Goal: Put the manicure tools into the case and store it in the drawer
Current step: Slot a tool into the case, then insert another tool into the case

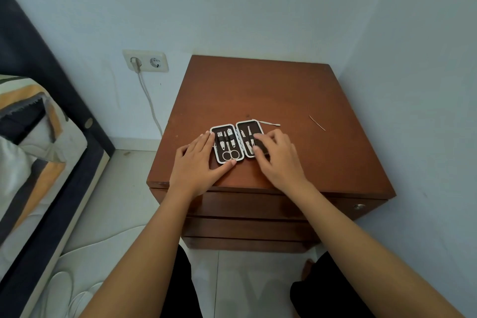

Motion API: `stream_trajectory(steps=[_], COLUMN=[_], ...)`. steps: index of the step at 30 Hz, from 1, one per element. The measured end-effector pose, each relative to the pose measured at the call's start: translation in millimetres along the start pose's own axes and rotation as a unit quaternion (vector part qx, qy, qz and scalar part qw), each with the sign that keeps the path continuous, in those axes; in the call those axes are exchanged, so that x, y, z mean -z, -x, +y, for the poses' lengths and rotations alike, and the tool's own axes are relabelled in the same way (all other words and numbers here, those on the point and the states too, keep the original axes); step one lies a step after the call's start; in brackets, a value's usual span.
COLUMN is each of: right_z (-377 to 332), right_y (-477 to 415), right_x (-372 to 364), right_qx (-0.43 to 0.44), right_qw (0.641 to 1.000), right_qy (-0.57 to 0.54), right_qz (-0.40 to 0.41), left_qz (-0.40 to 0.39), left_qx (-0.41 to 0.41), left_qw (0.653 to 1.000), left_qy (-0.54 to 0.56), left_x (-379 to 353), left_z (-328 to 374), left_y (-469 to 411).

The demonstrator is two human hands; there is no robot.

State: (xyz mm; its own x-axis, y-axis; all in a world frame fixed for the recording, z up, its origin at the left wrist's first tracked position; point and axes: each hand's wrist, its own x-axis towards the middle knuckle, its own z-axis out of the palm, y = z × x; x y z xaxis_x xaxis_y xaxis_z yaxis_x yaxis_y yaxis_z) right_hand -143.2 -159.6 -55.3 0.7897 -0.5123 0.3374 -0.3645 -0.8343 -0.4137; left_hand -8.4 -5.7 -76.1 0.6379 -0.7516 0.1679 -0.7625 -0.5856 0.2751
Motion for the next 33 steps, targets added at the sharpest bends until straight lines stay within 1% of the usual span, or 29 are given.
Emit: stream_trajectory(steps=[2,7,9,14,19,23,26,30,33], right_z=[13,44,46,44,46,38,37,35,30], right_y=[-13,-45,-55,-72,-75,-64,-51,-33,-19], right_x=[4,10,8,10,8,3,0,2,6], right_qx=[-0.046,-0.184,-0.213,-0.252,-0.249,-0.213,-0.175,-0.152,-0.158], right_qw=[0.999,0.983,0.976,0.966,0.966,0.973,0.979,0.984,0.987], right_qy=[-0.023,-0.024,-0.032,-0.04,0.001,0.071,0.097,0.094,0.008], right_qz=[0.017,0.016,0.009,-0.03,-0.068,-0.057,-0.04,-0.026,-0.001], left_qz=[0.0,0.001,0.003,0.001,0.001,-0.003,-0.002,-0.001,-0.002], left_qx=[-0.001,-0.001,-0.002,-0.003,-0.001,-0.001,-0.002,-0.003,-0.001], left_qw=[1.0,1.0,1.0,1.0,1.0,1.0,1.0,1.0,1.0], left_qy=[0.001,0.008,0.008,0.006,0.005,0.006,0.008,0.003,0.006], left_x=[1,2,2,2,3,3,3,3,3], left_z=[1,1,1,1,1,1,0,1,1], left_y=[1,1,1,0,1,1,1,1,1])
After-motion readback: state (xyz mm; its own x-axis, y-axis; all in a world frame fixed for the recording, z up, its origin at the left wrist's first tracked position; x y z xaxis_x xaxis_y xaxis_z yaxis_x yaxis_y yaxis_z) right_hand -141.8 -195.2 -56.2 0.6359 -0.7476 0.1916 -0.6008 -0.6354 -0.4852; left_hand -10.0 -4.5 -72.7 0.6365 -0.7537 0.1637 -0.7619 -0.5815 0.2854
